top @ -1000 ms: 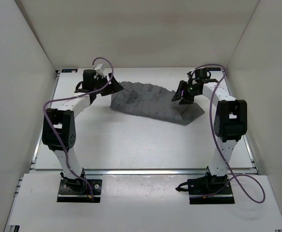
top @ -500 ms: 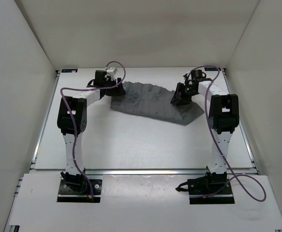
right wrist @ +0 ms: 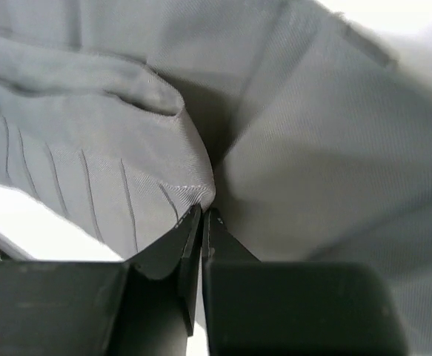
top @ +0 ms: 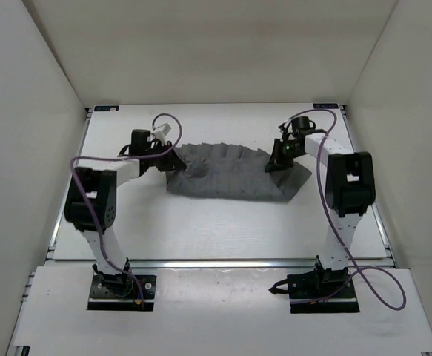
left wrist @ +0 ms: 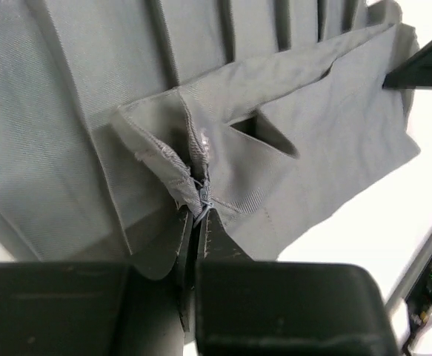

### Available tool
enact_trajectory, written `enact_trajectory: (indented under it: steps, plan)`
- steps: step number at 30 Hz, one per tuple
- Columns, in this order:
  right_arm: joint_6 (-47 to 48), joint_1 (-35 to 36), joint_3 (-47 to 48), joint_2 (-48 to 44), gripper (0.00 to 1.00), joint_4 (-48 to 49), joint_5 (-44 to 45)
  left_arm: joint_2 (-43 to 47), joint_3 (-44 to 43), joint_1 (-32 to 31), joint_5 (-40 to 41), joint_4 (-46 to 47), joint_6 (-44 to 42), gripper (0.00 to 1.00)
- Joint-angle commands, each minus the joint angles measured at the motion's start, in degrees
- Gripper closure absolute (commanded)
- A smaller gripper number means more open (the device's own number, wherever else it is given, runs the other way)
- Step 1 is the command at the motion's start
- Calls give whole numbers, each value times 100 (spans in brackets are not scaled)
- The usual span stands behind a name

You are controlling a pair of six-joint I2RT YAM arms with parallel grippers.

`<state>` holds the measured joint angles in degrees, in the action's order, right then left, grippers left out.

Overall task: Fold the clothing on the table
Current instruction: Fold the skirt

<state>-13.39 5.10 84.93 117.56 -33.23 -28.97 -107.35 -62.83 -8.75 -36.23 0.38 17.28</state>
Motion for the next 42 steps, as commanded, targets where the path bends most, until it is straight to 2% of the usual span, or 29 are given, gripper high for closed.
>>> enact_trajectory:
  steps: [1, 4, 7, 9, 12, 15, 19, 20, 21, 22, 24, 25, 26, 28, 30, 34, 38, 42]
  plan:
    - [144, 263, -1202, -1295, 100, 80, 146, 1442, 1058, -152, -34, 111, 215, 100]
    - [64, 447, -2257, -2367, 100, 211, 295, 2698, 1702, -504, 467, -299, 57, 100]
    - [-41, 605, -2857, -3438, 100, 230, 375, 3455, 1931, -697, 678, -705, 197, 100]
    - [-163, 597, -3095, -3843, 96, 221, 365, 3772, 2099, -742, 504, -672, 363, 100]
    - [-322, 431, -3166, -4336, 100, 63, 418, 4265, 2231, -786, 537, -558, 644, 100]
    - [-393, 62, -3123, -4496, 100, 193, 366, 4241, 2056, -637, 713, -504, 663, 100]
    - [-323, -307, -2851, -3787, 100, 291, 367, 3250, 1713, -461, 994, -470, 523, 100]
    - [-314, -447, -2685, -3419, 100, 265, 288, 2864, 1573, -365, 1064, -452, 566, 97]
    - [-331, -501, -2570, -3250, 96, 239, 304, 2660, 1511, -225, 1030, -399, 636, 60]
    - [-331, -502, -2377, -2978, 84, 177, 400, 2258, 1380, -188, 830, -346, 715, 27]
    - [-401, -502, -2200, -2765, 79, 220, 541, 1754, 1046, 144, 94, 100, 1170, 25]
    - [-393, -502, -2130, -2791, 69, 221, 768, 1544, 1010, 285, -232, 416, 1529, 3]
    - [-445, -502, -2034, -2834, 57, 108, 892, 1489, 940, 347, -392, 636, 1681, 1]
    - [-542, -501, -2050, -3027, 51, -43, 1366, 1629, 895, 427, -289, 517, 1701, 1]
    - [-699, -484, -2373, -3325, 40, -235, 1612, 2084, 1026, 331, -25, 61, 1516, 1]
    - [-998, -835, -3182, -3783, 39, -342, 1526, 2824, 1527, 59, 501, -714, 1506, 1]
    - [-1227, -722, -3886, -4118, 39, -298, 1675, 3413, 2187, -337, 1353, -1293, 1524, 2]
    - [-1473, -853, -4465, -4259, 39, 113, 1456, 3449, 2721, -443, 1180, -1165, 1629, 1]
